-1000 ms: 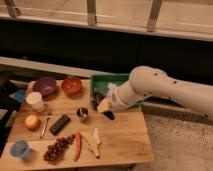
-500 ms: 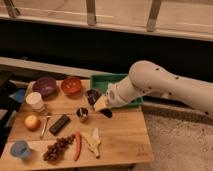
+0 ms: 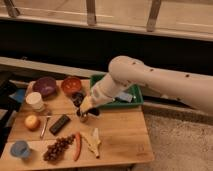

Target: Place brush in plastic cup

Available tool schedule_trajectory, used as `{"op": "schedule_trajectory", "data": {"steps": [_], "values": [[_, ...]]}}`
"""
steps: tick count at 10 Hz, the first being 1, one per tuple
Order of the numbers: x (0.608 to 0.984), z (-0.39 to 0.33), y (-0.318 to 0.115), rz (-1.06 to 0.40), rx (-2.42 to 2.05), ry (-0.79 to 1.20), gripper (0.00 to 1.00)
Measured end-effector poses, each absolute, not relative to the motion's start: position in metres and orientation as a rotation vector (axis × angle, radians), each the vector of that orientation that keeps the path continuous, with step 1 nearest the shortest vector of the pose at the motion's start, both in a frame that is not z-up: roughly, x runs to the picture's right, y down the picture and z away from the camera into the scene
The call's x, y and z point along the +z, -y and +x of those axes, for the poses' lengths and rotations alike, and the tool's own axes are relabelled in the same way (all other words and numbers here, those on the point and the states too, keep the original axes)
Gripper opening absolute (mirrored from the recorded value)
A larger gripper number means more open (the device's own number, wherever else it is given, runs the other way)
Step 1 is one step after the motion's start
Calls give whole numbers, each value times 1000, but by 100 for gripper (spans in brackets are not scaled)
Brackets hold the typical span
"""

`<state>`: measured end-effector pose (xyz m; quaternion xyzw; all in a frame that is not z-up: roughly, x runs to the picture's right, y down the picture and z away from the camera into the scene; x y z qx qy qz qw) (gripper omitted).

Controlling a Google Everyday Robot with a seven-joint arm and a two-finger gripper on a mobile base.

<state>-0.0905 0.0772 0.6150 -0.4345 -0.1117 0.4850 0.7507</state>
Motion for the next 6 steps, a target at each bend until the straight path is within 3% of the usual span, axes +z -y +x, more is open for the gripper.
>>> {"op": "schedule_trajectory", "data": {"steps": [6], "values": [[602, -157, -117, -1078, 827, 271, 0]]}}
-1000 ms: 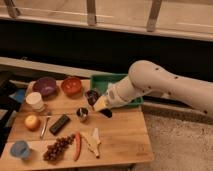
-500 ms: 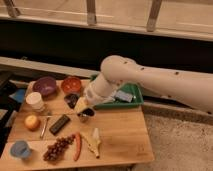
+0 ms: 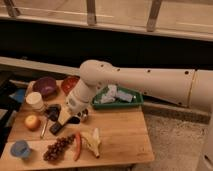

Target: Place brush in plastic cup

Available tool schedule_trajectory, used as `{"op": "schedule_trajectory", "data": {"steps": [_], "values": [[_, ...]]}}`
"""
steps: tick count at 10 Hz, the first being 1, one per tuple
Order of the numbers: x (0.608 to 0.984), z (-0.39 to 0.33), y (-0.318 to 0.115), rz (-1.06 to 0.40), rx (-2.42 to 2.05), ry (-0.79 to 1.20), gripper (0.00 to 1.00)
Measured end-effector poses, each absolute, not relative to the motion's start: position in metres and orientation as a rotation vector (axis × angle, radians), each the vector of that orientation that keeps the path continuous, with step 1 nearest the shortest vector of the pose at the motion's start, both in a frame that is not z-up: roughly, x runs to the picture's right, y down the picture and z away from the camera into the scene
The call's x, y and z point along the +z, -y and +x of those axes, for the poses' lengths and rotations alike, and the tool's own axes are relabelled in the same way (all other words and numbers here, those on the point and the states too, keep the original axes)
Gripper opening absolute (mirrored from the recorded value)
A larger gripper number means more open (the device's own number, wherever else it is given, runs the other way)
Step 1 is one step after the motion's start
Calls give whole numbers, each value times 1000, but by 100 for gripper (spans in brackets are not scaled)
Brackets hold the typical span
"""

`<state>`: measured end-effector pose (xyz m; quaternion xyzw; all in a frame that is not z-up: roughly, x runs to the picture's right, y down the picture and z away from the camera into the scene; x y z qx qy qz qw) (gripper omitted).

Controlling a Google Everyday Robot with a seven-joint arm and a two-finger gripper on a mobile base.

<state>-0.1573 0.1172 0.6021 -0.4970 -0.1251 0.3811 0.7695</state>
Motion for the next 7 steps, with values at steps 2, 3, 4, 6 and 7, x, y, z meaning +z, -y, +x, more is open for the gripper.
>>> {"op": "schedule_trajectory", "data": {"steps": [2, 3, 4, 6, 7], "values": [[602, -157, -117, -1078, 828, 271, 0], [602, -158, -117, -1078, 827, 272, 0], [602, -156, -117, -1077, 829, 271, 0], [607, -168, -124, -1095, 809, 279, 0], [610, -177, -132, -1108, 793, 281, 0]]}}
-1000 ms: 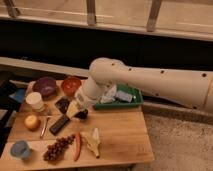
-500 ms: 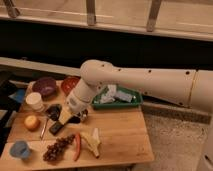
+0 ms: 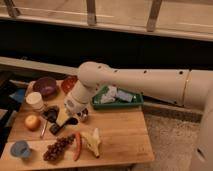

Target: Place brush in plastic cup

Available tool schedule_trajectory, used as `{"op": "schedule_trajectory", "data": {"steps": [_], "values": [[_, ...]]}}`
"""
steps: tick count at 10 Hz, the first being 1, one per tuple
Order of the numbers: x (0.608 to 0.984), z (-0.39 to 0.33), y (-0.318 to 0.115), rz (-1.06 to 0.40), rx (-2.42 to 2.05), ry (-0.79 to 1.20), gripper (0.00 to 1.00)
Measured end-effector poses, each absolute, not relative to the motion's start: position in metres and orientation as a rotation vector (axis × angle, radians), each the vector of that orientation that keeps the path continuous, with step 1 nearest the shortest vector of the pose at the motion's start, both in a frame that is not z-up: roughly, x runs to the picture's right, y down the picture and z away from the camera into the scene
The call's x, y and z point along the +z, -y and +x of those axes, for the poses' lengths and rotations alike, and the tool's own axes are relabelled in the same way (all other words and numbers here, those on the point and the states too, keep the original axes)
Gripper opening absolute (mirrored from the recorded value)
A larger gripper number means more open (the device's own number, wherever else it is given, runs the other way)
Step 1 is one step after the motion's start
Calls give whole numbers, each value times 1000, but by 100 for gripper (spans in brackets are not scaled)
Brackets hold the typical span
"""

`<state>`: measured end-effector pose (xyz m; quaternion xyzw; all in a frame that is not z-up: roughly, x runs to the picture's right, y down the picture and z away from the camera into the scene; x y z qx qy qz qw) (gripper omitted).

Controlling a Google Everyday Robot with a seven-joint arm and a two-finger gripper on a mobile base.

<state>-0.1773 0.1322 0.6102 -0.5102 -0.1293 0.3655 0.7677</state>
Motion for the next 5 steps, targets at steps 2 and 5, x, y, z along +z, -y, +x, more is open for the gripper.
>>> {"op": "schedule_trajectory", "data": {"steps": [2, 5], "values": [[614, -192, -146, -1136, 765, 289, 0], [624, -207, -158, -1184, 729, 311, 0]]}}
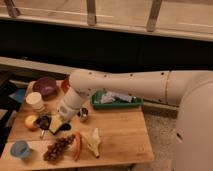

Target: Place brush in plastic cup

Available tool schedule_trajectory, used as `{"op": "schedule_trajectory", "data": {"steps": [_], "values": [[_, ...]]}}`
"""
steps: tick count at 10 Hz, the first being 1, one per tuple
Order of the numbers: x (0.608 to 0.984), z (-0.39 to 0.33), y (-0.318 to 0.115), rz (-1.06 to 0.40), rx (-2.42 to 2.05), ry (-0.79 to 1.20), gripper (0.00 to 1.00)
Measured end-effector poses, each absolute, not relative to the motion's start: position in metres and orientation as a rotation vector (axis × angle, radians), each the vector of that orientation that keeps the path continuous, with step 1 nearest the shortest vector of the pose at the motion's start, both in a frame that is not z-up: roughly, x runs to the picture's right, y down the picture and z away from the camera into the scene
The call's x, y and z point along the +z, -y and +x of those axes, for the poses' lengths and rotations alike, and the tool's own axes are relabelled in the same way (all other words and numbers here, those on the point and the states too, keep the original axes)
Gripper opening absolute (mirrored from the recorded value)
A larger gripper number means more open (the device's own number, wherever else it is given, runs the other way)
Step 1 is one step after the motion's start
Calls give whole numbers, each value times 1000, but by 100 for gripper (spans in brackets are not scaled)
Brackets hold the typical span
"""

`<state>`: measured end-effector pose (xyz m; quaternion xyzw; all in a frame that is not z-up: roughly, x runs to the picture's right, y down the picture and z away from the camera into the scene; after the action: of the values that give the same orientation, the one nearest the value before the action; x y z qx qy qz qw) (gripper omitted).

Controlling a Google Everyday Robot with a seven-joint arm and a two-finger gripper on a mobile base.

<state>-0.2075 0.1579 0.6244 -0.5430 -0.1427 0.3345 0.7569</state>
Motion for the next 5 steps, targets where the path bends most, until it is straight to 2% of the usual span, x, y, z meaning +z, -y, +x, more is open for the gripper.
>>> {"op": "schedule_trajectory", "data": {"steps": [3, 5], "values": [[625, -245, -178, -1286, 611, 384, 0], [624, -251, -182, -1306, 581, 401, 0]]}}
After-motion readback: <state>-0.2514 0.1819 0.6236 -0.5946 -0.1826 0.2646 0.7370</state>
